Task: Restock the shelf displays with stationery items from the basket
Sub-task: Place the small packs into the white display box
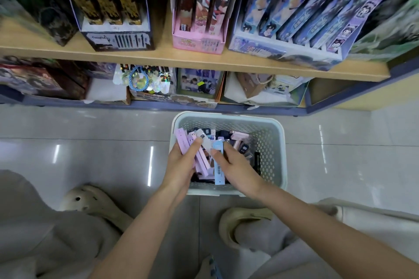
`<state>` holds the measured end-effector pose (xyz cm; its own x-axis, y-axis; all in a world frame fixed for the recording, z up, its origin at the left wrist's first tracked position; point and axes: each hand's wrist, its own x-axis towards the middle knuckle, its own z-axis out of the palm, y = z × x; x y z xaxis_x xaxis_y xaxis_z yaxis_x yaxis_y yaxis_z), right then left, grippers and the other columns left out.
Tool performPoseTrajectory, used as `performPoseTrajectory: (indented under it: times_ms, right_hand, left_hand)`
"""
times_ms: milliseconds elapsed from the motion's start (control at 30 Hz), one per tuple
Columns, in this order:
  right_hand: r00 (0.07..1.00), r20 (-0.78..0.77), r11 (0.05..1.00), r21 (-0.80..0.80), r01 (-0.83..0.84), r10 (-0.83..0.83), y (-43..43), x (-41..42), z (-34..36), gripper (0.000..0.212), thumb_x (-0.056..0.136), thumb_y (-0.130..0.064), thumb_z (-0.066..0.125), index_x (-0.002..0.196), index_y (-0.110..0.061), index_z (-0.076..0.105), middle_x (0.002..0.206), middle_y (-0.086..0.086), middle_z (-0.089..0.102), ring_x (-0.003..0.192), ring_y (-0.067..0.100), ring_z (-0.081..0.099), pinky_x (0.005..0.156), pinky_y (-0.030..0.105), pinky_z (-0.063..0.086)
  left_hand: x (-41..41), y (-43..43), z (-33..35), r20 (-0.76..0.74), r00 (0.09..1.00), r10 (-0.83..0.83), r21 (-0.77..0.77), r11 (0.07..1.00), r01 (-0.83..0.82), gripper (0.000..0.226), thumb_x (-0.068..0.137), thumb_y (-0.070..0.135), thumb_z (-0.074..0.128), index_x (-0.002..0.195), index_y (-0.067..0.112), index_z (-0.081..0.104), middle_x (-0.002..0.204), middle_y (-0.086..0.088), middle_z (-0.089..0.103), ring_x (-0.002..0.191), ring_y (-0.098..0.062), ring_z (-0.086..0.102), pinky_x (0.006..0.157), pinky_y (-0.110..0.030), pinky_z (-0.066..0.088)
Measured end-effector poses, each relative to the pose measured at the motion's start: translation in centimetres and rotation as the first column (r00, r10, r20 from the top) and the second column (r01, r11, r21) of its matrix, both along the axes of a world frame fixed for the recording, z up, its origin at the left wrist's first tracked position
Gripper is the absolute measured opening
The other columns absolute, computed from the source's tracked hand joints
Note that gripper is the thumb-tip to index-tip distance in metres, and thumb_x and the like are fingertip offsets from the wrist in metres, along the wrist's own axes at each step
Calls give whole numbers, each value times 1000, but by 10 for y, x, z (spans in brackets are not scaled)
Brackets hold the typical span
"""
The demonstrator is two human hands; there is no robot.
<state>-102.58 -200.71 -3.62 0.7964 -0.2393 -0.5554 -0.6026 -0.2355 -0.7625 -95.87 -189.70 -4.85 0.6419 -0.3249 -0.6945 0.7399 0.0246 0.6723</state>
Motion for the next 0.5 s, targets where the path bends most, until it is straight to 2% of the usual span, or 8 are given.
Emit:
performPoseTrajectory:
  times_ms: [33,100,167,267,367,433,500]
  right_hand:
    - [999,-2,997,-56,-51,51,3,-1,5,31,101,-34,37,116,-8,46,84,7,61,71,13,53,66,25,41]
    - [991,14,983,-134,-127,130,7,-3,13,26,102,-31,37,115,-9,43,69,-1,51,59,7,44,54,17,34]
    - [987,41,979,-140,-148,155,10,-4,21,19,102,-29,37,106,-11,42,66,-4,46,59,11,44,56,22,35]
    - [990,44,988,-90,-127,131,10,-6,33,22,101,-30,39,106,-11,49,74,-4,50,66,12,47,65,27,38]
    - [991,76,994,-44,-102,106,7,-10,50,19,101,-29,41,105,-18,55,75,-15,52,68,2,49,69,24,42]
    - [991,131,999,-12,-37,38,2,-13,64,15,101,-27,42,93,-26,55,73,-19,56,64,-5,52,64,16,42]
    - [983,178,999,-4,41,-39,-5,-15,80,14,99,-23,46,89,-24,57,76,-13,60,60,-5,53,57,11,40]
  left_hand:
    - [-1,-1,3,12,1000,3,13,1000,-3,6,91,15,61,97,15,62,75,-1,69,67,-15,65,58,-30,57]
    - [-2,-1,8,22,1000,19,34,999,-20,10,87,9,66,92,16,63,77,-2,68,67,-15,64,63,-30,56]
    - [-1,0,14,44,999,17,65,998,-19,12,84,6,69,88,16,63,78,-4,67,65,-15,64,70,-35,55]
    - [1,2,28,74,997,24,107,994,-32,12,83,6,70,89,13,62,79,-7,67,67,-21,63,74,-42,55]
    - [4,5,44,113,993,16,124,992,-30,12,82,7,71,87,14,62,84,-9,68,74,-22,64,72,-34,56]
    - [7,9,57,141,990,6,123,992,-23,13,82,9,71,92,12,63,91,-10,69,81,-23,66,77,-31,55]
    - [10,13,72,149,989,-16,126,992,-2,21,82,11,72,100,8,63,98,-11,70,92,-25,65,88,-35,52]
